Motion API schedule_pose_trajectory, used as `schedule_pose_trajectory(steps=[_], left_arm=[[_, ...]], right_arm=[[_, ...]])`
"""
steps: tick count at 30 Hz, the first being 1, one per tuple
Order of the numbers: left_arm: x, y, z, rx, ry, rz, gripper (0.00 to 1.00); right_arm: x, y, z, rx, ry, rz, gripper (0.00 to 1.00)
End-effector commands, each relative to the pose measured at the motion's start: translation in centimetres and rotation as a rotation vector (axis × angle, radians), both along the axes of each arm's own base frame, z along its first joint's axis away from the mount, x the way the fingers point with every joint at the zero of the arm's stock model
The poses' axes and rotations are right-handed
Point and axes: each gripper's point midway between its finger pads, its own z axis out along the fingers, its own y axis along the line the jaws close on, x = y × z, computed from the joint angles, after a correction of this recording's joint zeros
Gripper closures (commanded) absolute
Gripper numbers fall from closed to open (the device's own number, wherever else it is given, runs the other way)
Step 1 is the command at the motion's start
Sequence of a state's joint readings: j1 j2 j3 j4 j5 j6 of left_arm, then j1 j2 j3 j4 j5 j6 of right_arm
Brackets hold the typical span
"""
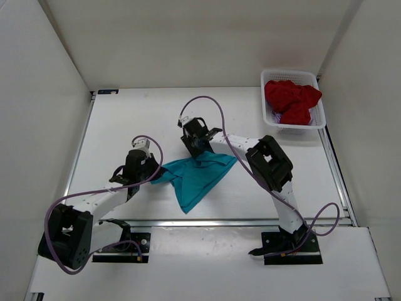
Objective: Fold and stack the t-shirts
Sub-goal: Flatten out the tshirt
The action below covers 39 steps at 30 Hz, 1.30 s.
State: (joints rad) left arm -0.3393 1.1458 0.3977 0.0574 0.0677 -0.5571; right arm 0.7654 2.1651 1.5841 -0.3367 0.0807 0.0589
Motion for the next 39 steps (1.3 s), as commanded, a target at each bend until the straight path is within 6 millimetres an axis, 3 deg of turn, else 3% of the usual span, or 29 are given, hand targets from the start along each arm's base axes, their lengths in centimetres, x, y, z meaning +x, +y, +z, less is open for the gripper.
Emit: schedule_pose_trajectory(steps=[1, 5, 6, 12, 13, 15, 16, 17, 20, 21, 22, 23, 24, 26, 27, 29, 30, 32, 34, 35, 38, 39], left_arm=[[0.1, -0.4, 0.3, -0.018, -0.017, -0.015, 1.00], [0.4, -0.8, 1.0, -0.031, -0.034, -0.018, 1.00], [0.4, -0.8, 0.9, -0.032, -0.031, -0.019, 1.00], [1.1, -1.6, 2.4, -0.039, -0.057, -0.036, 1.00], [1.1, -1.7, 2.6, -0.038, -0.058, -0.038, 1.00], [1.5, -1.8, 3.3, -0.046, -0.069, -0.039, 1.00], [2.0, -2.0, 4.5, -0.057, -0.093, -0.042, 1.00], [2.3, -1.9, 5.0, -0.064, -0.100, -0.037, 1.00], [3.6, -2.3, 8.5, -0.099, -0.158, -0.041, 1.00], [4.2, -2.4, 10.2, -0.117, -0.185, -0.041, 1.00], [5.1, -2.7, 12.6, -0.132, -0.233, -0.045, 1.00], [5.3, -2.3, 13.3, -0.139, -0.232, -0.042, 1.00], [5.7, -2.4, 15.6, -0.163, -0.265, -0.053, 1.00], [7.5, -0.2, 19.9, -0.198, -0.336, -0.003, 1.00], [7.9, 1.3, 21.4, -0.205, -0.358, 0.026, 1.00], [8.7, 3.6, 25.4, -0.208, -0.435, 0.077, 1.00], [8.7, 4.7, 25.9, -0.200, -0.440, 0.098, 1.00], [8.8, 6.2, 28.9, -0.178, -0.506, 0.121, 1.00], [8.4, 7.1, 30.2, -0.144, -0.529, 0.158, 1.00], [8.3, 8.4, 31.3, -0.118, -0.561, 0.188, 1.00], [8.1, 10.0, 31.8, -0.055, -0.570, 0.252, 1.00], [8.0, 10.7, 31.5, -0.021, -0.565, 0.285, 1.00]], right_arm=[[1.4, -1.3, 2.1, -0.016, -0.092, -0.077, 0.73], [2.7, -1.3, 3.5, -0.021, -0.137, -0.099, 0.97], [3.0, -1.5, 3.7, -0.023, -0.140, -0.103, 0.99], [4.6, -1.7, 8.1, 0.044, -0.200, -0.125, 1.00], [4.8, -1.4, 10.2, 0.092, -0.221, -0.128, 1.00], [4.9, -1.9, 12.3, 0.135, -0.232, -0.138, 1.00], [4.9, -2.3, 14.6, 0.183, -0.255, -0.148, 1.00], [4.9, -2.5, 15.6, 0.205, -0.264, -0.144, 1.00], [5.0, -3.6, 22.3, 0.316, -0.345, -0.158, 0.99], [5.0, -4.2, 26.2, 0.367, -0.400, -0.164, 1.00], [4.5, -4.9, 28.6, 0.392, -0.430, -0.166, 0.99], [4.4, -5.4, 31.0, 0.418, -0.459, -0.164, 0.99], [4.0, -6.5, 34.9, 0.471, -0.518, -0.176, 1.00], [2.2, -8.9, 41.1, 0.551, -0.605, -0.174, 1.00], [1.7, -9.6, 43.1, 0.587, -0.630, -0.169, 0.99], [-1.1, -11.7, 47.8, 0.658, -0.707, -0.152, 1.00], [-1.3, -12.7, 48.3, 0.659, -0.717, -0.169, 1.00], [-3.7, -14.5, 50.9, 0.697, -0.775, -0.165, 0.99], [-5.0, -14.8, 50.7, 0.715, -0.765, -0.137, 1.00], [-6.2, -15.0, 51.6, 0.736, -0.784, -0.124, 1.00], [-8.4, -15.5, 51.9, 0.742, -0.800, -0.115, 1.00], [-8.2, -15.5, 50.5, 0.717, -0.788, -0.143, 0.99]])
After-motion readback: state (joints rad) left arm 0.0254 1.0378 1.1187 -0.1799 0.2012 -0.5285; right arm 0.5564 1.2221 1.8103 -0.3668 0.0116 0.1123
